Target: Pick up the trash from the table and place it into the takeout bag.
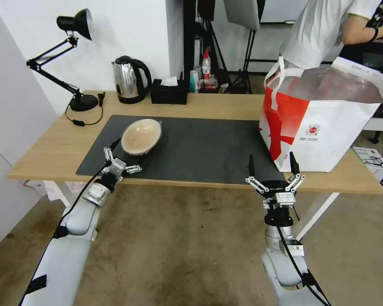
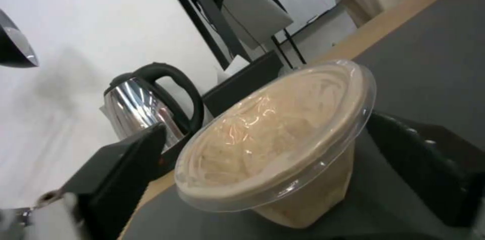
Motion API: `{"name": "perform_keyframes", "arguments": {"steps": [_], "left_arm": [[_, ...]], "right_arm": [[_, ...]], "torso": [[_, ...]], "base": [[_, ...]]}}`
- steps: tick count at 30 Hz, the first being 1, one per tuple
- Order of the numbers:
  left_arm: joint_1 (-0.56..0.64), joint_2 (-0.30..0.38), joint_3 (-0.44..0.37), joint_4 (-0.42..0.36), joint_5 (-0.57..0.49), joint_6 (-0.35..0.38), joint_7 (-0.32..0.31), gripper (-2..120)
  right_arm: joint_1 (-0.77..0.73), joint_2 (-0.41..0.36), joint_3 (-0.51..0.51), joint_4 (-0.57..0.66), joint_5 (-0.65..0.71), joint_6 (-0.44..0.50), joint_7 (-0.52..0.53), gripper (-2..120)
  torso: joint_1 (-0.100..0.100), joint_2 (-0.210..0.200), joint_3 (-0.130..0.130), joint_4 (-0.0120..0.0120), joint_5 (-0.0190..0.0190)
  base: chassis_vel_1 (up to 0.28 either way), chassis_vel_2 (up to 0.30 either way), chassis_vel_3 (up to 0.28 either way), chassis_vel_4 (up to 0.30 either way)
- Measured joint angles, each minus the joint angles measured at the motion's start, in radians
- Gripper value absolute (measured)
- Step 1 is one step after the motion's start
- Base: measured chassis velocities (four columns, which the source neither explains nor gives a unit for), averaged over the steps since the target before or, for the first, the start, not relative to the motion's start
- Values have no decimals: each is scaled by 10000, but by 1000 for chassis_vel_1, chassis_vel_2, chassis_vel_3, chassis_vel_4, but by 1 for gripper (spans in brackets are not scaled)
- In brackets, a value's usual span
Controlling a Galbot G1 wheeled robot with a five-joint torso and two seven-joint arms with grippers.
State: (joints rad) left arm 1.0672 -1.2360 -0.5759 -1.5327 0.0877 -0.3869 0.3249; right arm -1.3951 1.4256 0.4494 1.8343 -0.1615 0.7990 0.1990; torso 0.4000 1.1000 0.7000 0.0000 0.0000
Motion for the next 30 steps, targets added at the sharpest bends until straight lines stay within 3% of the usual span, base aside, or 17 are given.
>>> {"name": "perform_keyframes", "arguments": {"steps": [7, 18, 23, 25, 30], "left_arm": [[13, -6, 5, -9, 18, 0, -3, 74], [220, 46, -129, -244, -32, -18, -8, 28], [291, 40, -169, -310, -43, -20, -12, 17], [378, 42, -228, -385, -47, -22, -14, 5], [516, 62, -321, -511, -60, -29, -17, 0]], "right_arm": [[0, 0, 0, 0, 0, 0, 0, 100], [0, 0, 0, 0, 0, 0, 0, 100], [0, 0, 0, 0, 0, 0, 0, 100], [0, 0, 0, 0, 0, 0, 0, 100], [0, 0, 0, 0, 0, 0, 0, 100]], "torso": [[0, 0, 0, -1, 0], [-1, 0, -1, 0, 0], [0, 0, -1, 0, 0], [0, 0, -1, 1, 0], [0, -2, -1, 0, 0]], "base": [[0, 0, 0, 0], [0, 0, 0, 0], [0, 0, 0, 0], [0, 0, 0, 0], [0, 0, 0, 0]]}}
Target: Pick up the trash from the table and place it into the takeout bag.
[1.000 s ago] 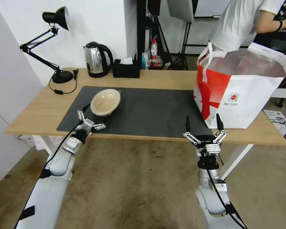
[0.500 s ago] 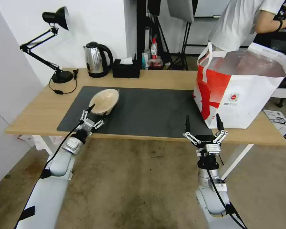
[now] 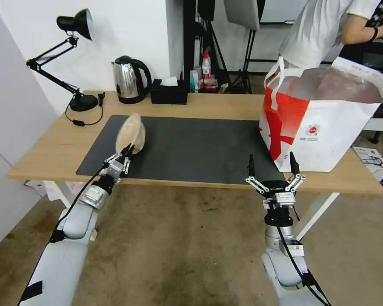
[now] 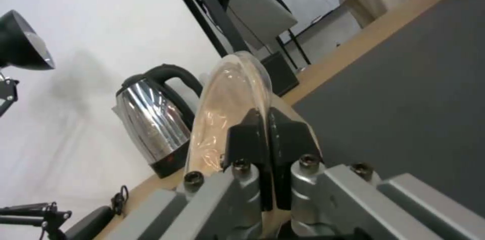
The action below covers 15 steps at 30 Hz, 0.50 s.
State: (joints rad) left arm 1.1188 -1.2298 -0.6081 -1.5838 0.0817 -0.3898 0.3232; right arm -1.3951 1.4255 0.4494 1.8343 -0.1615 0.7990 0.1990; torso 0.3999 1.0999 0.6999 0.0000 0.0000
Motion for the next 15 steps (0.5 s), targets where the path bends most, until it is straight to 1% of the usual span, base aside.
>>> {"name": "perform_keyframes", "arguments": {"steps": [9, 15], "left_arm": [[75, 22, -35, -144, -61, -4, -23, 0], [4, 253, 123, -278, -254, -13, -330, 0]], "right_arm": [[0, 0, 0, 0, 0, 0, 0, 100], [0, 0, 0, 0, 0, 0, 0, 100]], "torso": [[0, 0, 1, 0, 0], [0, 0, 1, 0, 0]], "base": [[0, 0, 0, 0], [0, 0, 0, 0]]}}
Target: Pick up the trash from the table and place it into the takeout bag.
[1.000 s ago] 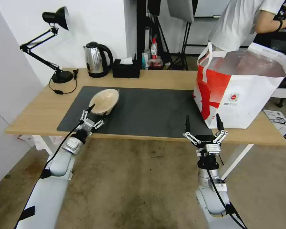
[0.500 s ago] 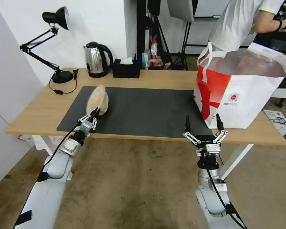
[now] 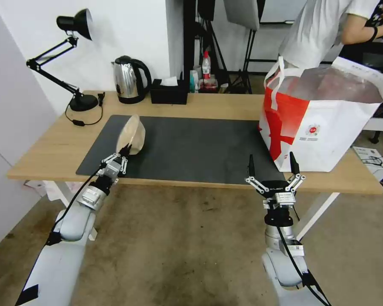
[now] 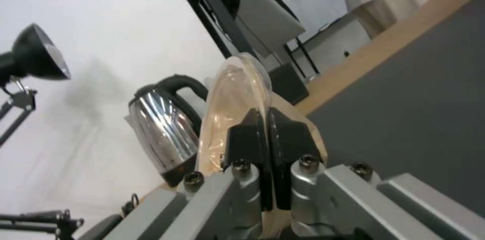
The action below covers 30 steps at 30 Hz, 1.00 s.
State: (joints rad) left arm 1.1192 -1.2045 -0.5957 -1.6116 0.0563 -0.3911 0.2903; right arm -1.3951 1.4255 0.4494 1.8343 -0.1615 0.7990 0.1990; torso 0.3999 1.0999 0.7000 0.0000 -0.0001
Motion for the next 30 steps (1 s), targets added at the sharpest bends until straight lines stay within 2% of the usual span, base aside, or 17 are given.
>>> {"name": "perform_keyframes", "arguments": {"steps": [12, 19, 30], "left_arm": [[-663, 721, 611, -649, -713, 63, -293, 0], [-1635, 1230, 1178, -679, -1067, 192, -457, 0], [-2405, 1482, 1639, -711, -1318, 343, -484, 0]], "right_arm": [[0, 0, 0, 0, 0, 0, -1, 100], [0, 0, 0, 0, 0, 0, 0, 100], [0, 0, 0, 0, 0, 0, 0, 100]], "torso": [[2, 0, 0, 0, 1], [3, 0, 0, -1, 1], [2, 2, 0, -1, 1]], "base": [[0, 0, 0, 0], [0, 0, 0, 0], [0, 0, 0, 0]]}}
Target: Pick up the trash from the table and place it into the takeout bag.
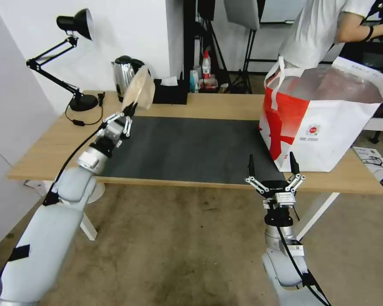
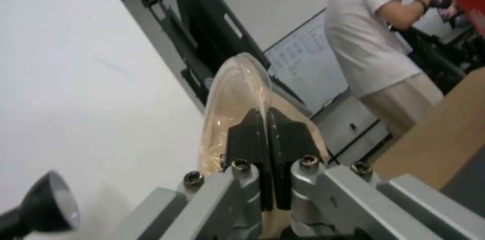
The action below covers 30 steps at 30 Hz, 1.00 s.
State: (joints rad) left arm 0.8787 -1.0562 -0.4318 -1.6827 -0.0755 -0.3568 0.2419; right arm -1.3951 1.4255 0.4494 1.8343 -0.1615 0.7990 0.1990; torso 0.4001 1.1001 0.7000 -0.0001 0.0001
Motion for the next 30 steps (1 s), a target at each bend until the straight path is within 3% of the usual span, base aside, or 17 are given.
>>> {"name": "perform_keyframes", "arguments": {"steps": [5, 15, 19, 30], "left_arm": [[-433, 97, 355, 7, -96, 57, -51, 0], [-2379, 74, 2078, 563, -219, 131, -242, 0], [-4257, -512, 3505, 1411, -226, 181, -342, 0], [-6258, -1798, 5053, 3002, -218, 156, -334, 0]], "right_arm": [[0, 0, 1, 0, 0, 0, 0, 100], [0, 0, -1, 0, 0, 0, 0, 100], [1, 0, 0, 0, 0, 0, 0, 100], [0, 0, 0, 0, 0, 0, 0, 100]], "torso": [[0, 0, 1, 1, -1], [-2, 0, 0, 2, -2], [-1, 0, 0, 0, 3], [0, -1, 1, 0, -1]], "base": [[0, 0, 0, 0], [0, 0, 0, 0], [0, 0, 0, 0], [0, 0, 0, 0]]}}
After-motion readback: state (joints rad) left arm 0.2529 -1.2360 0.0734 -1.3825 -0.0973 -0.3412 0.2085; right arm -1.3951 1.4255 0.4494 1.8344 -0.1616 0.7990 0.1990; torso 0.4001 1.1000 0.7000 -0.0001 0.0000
